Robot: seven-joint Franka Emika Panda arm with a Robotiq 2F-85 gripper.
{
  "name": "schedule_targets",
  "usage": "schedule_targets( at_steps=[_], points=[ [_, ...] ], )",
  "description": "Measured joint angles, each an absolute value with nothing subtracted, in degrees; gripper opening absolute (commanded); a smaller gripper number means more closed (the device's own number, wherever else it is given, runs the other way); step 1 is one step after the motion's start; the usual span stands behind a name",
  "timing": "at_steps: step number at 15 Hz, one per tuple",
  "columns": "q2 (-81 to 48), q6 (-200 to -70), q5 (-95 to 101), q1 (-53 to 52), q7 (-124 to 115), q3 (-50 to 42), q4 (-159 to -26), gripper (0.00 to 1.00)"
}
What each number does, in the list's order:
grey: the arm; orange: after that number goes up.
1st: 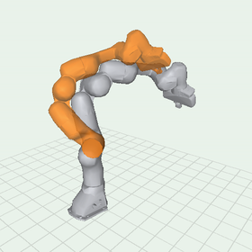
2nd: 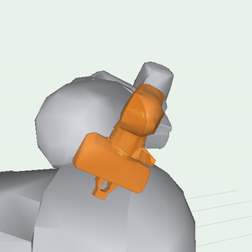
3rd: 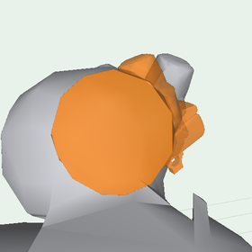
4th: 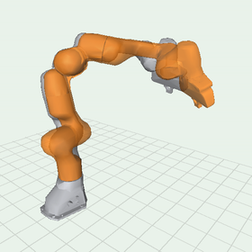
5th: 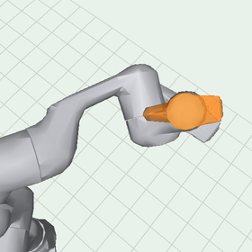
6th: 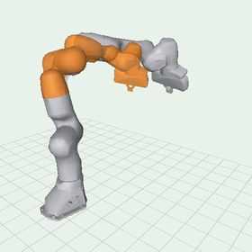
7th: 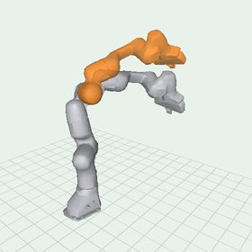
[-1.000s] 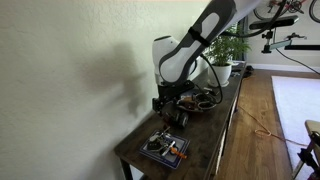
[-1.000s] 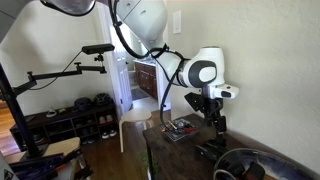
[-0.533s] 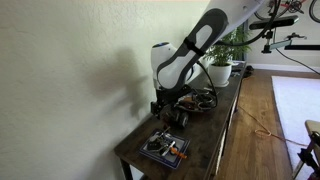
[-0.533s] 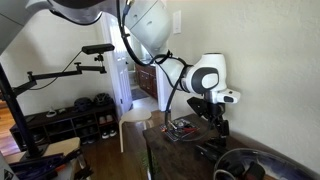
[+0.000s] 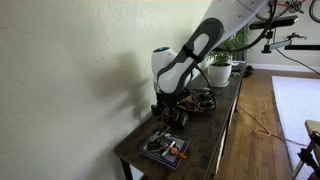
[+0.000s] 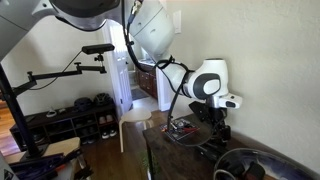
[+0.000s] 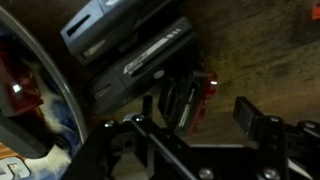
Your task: Pick the object and put it on the plate
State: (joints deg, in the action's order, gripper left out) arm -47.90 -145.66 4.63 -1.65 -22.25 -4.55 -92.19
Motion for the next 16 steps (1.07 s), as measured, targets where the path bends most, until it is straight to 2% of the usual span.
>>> schedule_targets(
  at_steps=[5,16],
  points=[
    [-48.6,-146.3,3.1,-1.5,-21.2,-4.6,-92.1,0.20],
    [-45.3,-155.4,2.8,-1.6,-19.5,-4.5,-94.9,0.20]
  ],
)
